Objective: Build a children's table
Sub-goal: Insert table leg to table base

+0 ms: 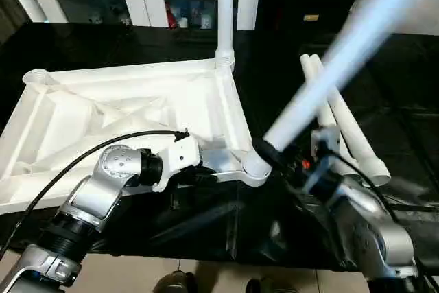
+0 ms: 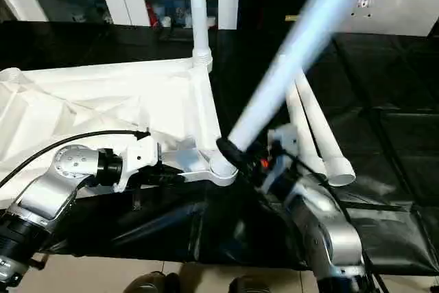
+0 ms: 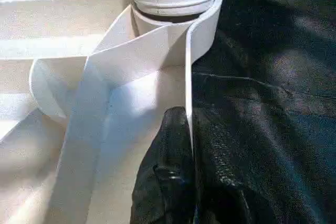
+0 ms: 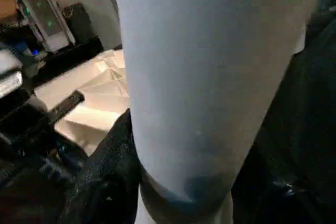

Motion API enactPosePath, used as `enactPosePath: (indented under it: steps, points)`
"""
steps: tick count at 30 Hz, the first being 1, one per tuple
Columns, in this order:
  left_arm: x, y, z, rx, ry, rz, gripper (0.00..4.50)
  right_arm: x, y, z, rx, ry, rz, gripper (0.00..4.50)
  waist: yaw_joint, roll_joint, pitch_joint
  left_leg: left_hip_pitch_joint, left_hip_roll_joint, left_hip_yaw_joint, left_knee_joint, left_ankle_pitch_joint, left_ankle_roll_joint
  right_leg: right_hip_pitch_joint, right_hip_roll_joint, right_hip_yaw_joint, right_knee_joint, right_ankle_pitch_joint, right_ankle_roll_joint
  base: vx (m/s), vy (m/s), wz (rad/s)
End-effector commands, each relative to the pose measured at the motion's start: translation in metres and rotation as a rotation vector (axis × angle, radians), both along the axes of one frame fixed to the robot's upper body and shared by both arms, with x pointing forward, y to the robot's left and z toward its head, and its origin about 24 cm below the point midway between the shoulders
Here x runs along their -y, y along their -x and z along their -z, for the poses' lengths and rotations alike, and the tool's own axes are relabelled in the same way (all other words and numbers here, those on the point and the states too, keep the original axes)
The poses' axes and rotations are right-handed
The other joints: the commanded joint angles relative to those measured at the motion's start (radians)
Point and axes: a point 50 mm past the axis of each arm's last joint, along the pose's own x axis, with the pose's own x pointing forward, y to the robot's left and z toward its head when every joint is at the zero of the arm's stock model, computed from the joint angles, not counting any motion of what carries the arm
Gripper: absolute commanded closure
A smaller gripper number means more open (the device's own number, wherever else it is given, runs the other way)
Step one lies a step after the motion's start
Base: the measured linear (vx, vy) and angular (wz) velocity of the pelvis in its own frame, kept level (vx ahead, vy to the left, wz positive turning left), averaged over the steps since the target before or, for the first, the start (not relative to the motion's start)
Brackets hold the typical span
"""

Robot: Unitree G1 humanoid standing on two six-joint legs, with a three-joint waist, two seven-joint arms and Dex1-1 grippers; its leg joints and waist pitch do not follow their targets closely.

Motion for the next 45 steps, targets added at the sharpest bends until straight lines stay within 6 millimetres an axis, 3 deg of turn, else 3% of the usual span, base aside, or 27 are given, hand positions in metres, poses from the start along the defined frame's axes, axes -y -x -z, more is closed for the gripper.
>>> enactPosePath:
  steps: [1,5,10,11,13,17,23,24,26,27,40,45]
  points:
    - [0.0,-0.004,-0.009,0.055,0.018,-0.006,4.5,0.002,0.011,0.034,-0.122,0.153,-0.026,2.61,0.003,0.002,-0.071,0.016,0.103,-0.046,-0.069,-0.173,0.053,0.045,-0.136,0.072,-0.088,-0.182,-0.211,0.0,0.0,0.0]
    - [-0.001,-0.005,-0.008,0.056,0.007,-0.005,4.5,0.004,0.01,0.041,-0.096,0.33,-0.09,2.61,0.0,0.001,-0.069,0.018,0.102,-0.047,-0.071,-0.188,0.053,0.044,-0.134,0.073,-0.091,-0.206,-0.205,0.0,0.0,0.0]
    - [-0.001,-0.005,-0.008,0.056,0.0,0.002,4.5,0.002,0.007,0.041,-0.091,0.404,-0.153,2.61,-0.007,-0.002,-0.059,0.025,0.102,-0.053,-0.077,-0.289,0.028,0.043,-0.138,0.074,-0.106,-0.363,-0.183,0.0,0.0,0.0]
    - [-0.002,-0.005,-0.008,0.057,-0.005,0.008,4.5,0.001,0.006,0.042,-0.105,0.411,-0.179,2.61,-0.008,-0.001,-0.056,0.033,0.103,-0.056,-0.079,-0.328,0.016,0.037,-0.137,0.074,-0.11,-0.414,-0.172,0.0,0.0,0.0]
    - [-0.002,-0.005,-0.008,0.058,-0.01,0.012,4.5,-0.001,0.005,0.042,-0.112,0.418,-0.203,2.61,-0.008,0.0,-0.06,0.033,0.104,-0.057,-0.08,-0.325,0.011,0.04,-0.141,0.079,-0.11,-0.405,-0.176,0.0,0.0,0.0]
    - [-0.003,-0.008,-0.01,0.065,-0.024,0.026,4.5,-0.002,0.006,0.045,-0.155,0.443,-0.306,2.61,-0.009,0.0,-0.066,0.032,0.104,-0.053,-0.079,-0.285,0.027,0.043,-0.136,0.078,-0.102,-0.289,-0.205,0.0,0.0,0.0]
    - [-0.002,-0.008,-0.013,0.067,-0.036,0.055,4.5,-0.001,0.005,0.046,-0.195,0.45,-0.381,2.61,-0.004,-0.001,-0.065,0.033,0.108,-0.051,-0.081,-0.266,0.037,0.044,-0.138,0.078,-0.1,-0.227,-0.219,0.0,0.0,0.0]
    - [-0.001,-0.008,-0.013,0.065,-0.039,0.068,4.5,-0.004,0.006,0.048,-0.202,0.452,-0.418,2.61,-0.004,0.003,-0.058,0.032,0.108,-0.053,-0.083,-0.275,0.036,0.042,-0.137,0.078,-0.101,-0.237,-0.218,0.0,0.0,0.0]
    - [0.0,-0.008,-0.013,0.063,-0.041,0.078,4.5,-0.006,0.007,0.048,-0.206,0.452,-0.444,2.61,-0.006,0.0,-0.058,0.035,0.108,-0.053,-0.084,-0.299,0.031,0.042,-0.137,0.078,-0.103,-0.269,-0.217,0.0,0.0,0.0]
    - [0.001,-0.008,-0.013,0.061,-0.043,0.095,4.5,-0.009,0.009,0.049,-0.21,0.443,-0.479,2.61,-0.005,0.0,-0.051,0.037,0.108,-0.054,-0.085,-0.318,0.027,0.038,-0.137,0.079,-0.107,-0.298,-0.209,0.0,0.0,0.0]
    - [0.002,-0.015,-0.023,0.068,-0.072,0.158,4.5,-0.016,0.011,0.051,-0.24,0.448,-0.621,2.61,-0.004,-0.001,-0.041,0.038,0.112,-0.056,-0.096,-0.322,0.028,0.035,-0.141,0.082,-0.111,-0.309,-0.205,0.0,0.0,0.0]
    - [0.0,-0.018,-0.023,0.071,-0.08,0.161,4.5,-0.022,0.011,0.052,-0.237,0.448,-0.64,2.61,-0.005,-0.003,-0.03,0.043,0.115,-0.06,-0.102,-0.382,0.007,0.025,-0.144,0.086,-0.12,-0.415,-0.186,0.0,0.0,0.0]
